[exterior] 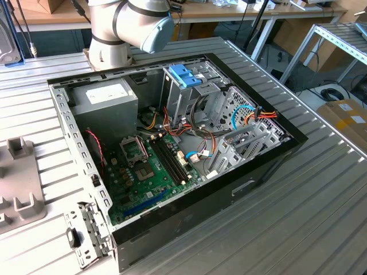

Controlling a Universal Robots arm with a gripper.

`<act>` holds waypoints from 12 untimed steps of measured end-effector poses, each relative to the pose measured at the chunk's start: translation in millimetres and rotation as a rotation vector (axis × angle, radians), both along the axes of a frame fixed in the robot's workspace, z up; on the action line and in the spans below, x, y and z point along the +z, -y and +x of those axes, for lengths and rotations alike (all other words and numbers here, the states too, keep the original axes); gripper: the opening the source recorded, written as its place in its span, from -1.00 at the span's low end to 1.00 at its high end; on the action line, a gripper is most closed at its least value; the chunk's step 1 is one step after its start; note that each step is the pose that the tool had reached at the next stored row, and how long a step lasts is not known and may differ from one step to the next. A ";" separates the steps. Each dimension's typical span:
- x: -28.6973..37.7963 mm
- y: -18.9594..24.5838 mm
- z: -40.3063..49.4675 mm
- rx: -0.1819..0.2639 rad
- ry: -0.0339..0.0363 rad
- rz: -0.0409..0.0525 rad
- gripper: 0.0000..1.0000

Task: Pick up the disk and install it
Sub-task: 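Pick up the disk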

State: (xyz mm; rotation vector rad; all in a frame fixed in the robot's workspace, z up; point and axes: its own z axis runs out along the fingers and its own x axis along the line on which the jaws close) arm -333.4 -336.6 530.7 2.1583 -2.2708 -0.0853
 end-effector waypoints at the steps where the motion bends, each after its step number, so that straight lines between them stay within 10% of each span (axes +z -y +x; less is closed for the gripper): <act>1: 0.0 0.0 0.2 0.000 0.0000 -0.0001 -0.26; 12: -1.4 5.0 3.9 0.000 0.0000 -0.0001 -0.26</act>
